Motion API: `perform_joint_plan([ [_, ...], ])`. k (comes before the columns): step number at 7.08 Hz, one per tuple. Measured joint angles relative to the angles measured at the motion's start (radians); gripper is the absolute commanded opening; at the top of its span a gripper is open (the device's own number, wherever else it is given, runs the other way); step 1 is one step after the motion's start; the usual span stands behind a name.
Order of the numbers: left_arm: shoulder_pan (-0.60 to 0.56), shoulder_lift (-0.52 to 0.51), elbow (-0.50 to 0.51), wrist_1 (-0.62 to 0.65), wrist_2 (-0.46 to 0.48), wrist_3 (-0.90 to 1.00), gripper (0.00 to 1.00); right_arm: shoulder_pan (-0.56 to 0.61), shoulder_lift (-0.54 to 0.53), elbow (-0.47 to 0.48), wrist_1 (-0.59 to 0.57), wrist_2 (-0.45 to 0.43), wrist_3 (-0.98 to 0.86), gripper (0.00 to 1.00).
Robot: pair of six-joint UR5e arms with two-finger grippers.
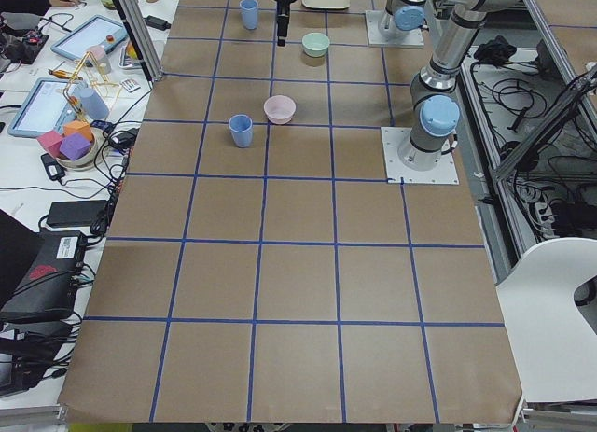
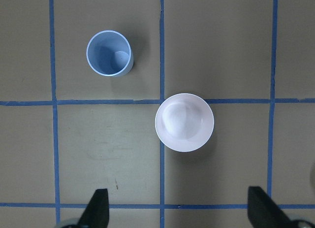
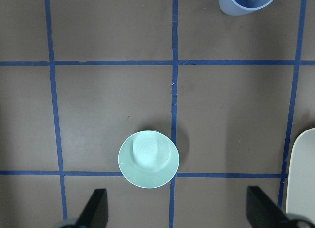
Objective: Stack blue cups with both arms
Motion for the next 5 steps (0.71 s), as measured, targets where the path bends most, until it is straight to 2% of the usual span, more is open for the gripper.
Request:
perform_joint_plan([
  [5,0.001,0.0,-0.001,-0.001,0.0,0.0,1.0,0.001,0.002,0.003,-0.014,-0.001,0.0,1.0],
])
